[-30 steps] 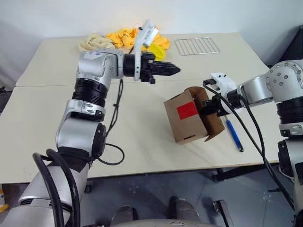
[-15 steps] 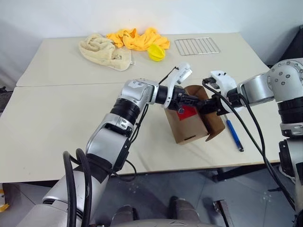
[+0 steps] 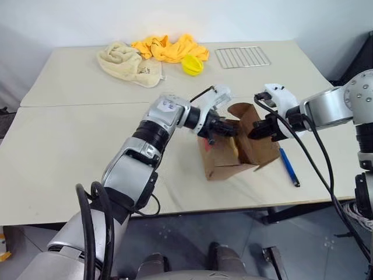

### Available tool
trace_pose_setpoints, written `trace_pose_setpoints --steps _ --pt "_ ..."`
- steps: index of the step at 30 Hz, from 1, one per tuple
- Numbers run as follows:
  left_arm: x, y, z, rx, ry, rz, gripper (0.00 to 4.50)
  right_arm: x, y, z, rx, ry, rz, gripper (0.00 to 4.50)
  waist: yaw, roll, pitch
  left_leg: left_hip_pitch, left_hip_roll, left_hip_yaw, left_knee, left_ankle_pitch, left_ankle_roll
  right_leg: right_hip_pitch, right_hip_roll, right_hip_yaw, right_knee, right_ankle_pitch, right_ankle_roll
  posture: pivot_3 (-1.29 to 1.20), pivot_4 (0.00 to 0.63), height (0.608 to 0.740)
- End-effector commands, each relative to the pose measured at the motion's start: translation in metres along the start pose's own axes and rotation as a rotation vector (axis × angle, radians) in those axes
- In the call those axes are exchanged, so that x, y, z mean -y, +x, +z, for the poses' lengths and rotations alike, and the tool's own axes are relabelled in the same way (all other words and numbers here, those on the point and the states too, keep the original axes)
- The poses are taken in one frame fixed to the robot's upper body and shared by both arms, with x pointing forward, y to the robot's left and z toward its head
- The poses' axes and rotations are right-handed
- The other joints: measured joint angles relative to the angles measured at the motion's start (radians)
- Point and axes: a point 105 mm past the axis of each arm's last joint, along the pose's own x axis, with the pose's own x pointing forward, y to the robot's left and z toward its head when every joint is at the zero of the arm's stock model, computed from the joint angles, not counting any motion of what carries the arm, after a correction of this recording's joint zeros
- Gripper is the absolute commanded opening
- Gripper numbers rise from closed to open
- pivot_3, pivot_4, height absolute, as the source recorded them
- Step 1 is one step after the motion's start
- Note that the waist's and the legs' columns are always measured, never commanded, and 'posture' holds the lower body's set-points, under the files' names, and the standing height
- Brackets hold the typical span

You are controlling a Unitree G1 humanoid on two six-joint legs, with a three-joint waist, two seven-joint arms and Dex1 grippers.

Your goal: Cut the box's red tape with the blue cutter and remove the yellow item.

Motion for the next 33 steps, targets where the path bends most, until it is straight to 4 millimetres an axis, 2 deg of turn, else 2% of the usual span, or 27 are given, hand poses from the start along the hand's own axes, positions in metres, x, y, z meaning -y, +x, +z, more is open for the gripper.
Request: trace_pose_setpoints --steps 1,16,22,28,33 --pt "-0.004 -0.012 -0.013 -0.075 0.015 0.039 0.00 0.005 -0.015 0.000 0.033 0.014 -0.011 0.03 0.004 0.000 0.000 0.000 0.000 0.000 0.000 0.000 0.000 0.000 0.000 0.000 0.000 0.000 0.000 0.00 0.150 0.740" --pt "-0.009 -0.040 -0.042 -0.105 -0.072 0.162 0.00 0.020 -0.002 -0.025 0.001 0.126 -0.039 0.03 0.032 0.000 0.000 0.000 0.000 0.000 0.007 0.000 0.000 0.001 -0.001 0.001 0.005 0.000 -0.001 0.00 0.150 0.740" --pt "-0.014 -0.059 -0.070 -0.138 -0.162 0.256 0.00 0.030 0.008 -0.044 -0.029 0.192 -0.049 0.03 0.052 0.001 -0.001 0.000 0.000 -0.001 0.009 0.000 0.000 0.001 -0.001 0.001 0.006 0.001 -0.001 0.00 0.150 0.740" --pt "-0.011 -0.056 -0.084 -0.148 -0.194 0.270 0.00 0.030 0.020 -0.054 -0.038 0.240 -0.030 0.03 0.052 0.000 -0.001 0.000 0.000 -0.001 0.010 0.000 0.000 0.002 -0.001 0.001 0.006 0.001 -0.001 0.00 0.150 0.740" --pt "-0.011 -0.047 -0.086 -0.146 -0.195 0.268 0.00 0.025 0.033 -0.061 -0.047 0.276 0.010 0.03 0.052 0.000 -0.004 0.001 0.000 -0.001 0.010 0.000 0.000 0.003 -0.001 0.001 0.006 0.001 -0.001 0.00 0.150 0.740"
